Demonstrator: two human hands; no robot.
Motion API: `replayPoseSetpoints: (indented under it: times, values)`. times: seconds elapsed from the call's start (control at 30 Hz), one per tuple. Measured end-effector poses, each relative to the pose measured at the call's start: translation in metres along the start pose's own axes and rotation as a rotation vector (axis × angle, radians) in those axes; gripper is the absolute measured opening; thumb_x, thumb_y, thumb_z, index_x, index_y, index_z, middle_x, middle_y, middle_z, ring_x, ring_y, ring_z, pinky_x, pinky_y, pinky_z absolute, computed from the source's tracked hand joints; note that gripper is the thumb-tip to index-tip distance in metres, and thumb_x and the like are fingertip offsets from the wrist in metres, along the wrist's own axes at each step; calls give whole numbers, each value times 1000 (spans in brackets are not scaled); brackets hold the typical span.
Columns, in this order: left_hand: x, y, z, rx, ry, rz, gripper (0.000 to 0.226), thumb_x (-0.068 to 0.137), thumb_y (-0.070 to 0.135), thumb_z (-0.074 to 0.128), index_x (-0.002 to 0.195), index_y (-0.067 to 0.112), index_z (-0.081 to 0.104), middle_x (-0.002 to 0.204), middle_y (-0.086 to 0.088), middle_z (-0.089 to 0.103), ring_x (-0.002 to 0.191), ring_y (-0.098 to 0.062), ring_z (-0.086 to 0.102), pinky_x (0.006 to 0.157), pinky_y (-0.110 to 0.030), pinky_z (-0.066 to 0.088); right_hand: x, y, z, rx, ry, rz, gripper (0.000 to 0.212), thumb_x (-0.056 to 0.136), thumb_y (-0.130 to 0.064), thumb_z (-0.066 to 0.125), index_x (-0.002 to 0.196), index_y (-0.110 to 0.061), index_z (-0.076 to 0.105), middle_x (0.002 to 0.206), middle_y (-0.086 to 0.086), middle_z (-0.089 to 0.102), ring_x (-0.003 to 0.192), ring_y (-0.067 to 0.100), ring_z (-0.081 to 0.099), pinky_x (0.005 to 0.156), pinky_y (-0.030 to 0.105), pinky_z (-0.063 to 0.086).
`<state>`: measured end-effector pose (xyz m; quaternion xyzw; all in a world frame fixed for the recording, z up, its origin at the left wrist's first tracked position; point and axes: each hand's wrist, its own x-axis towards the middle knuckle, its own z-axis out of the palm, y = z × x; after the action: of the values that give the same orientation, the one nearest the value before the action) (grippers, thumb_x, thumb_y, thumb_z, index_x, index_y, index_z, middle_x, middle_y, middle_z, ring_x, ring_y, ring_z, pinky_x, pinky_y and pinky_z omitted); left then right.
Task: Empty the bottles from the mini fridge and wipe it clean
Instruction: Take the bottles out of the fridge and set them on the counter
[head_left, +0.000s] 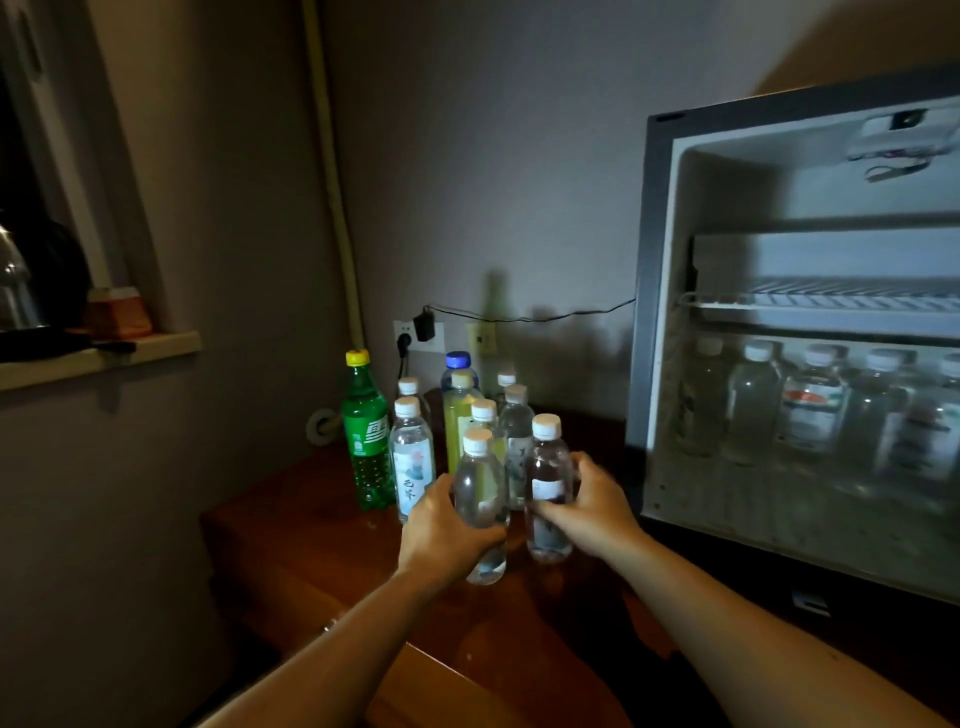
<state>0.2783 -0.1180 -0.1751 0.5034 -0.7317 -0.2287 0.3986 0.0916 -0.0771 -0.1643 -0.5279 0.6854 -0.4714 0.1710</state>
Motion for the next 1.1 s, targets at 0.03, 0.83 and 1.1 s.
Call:
replayPoseSetpoints:
  times: [0.03, 0.83, 1.1]
  values:
    - [1, -3, -3, 2, 8, -2, 70, 52, 50, 82, 111, 29, 53, 98, 11, 66, 88, -12, 63, 76, -33, 55, 5, 1, 3, -23, 1, 13, 54, 65, -39, 84, 107, -32, 51, 111, -2, 60, 103, 17, 60, 81, 27, 45]
    - [12, -39, -21, -21, 25, -16, 70, 56, 50, 79, 114, 36, 42, 107, 10, 61, 97, -10, 59, 83, -35, 54, 23, -8, 16, -160, 427, -270, 24, 81, -25, 72, 91, -18, 51, 90, -4, 55, 77, 15, 55, 58, 20, 34]
    - [2, -42, -34, 58, 73, 2, 60, 62, 50, 76, 108, 31, 43, 103, 8, 61, 91, -14, 60, 77, -35, 52, -9, -84, 45, -276, 76, -860, 17, 90, -34, 48, 92, -19, 56, 92, -9, 54, 61, 4, 54, 52, 24, 49]
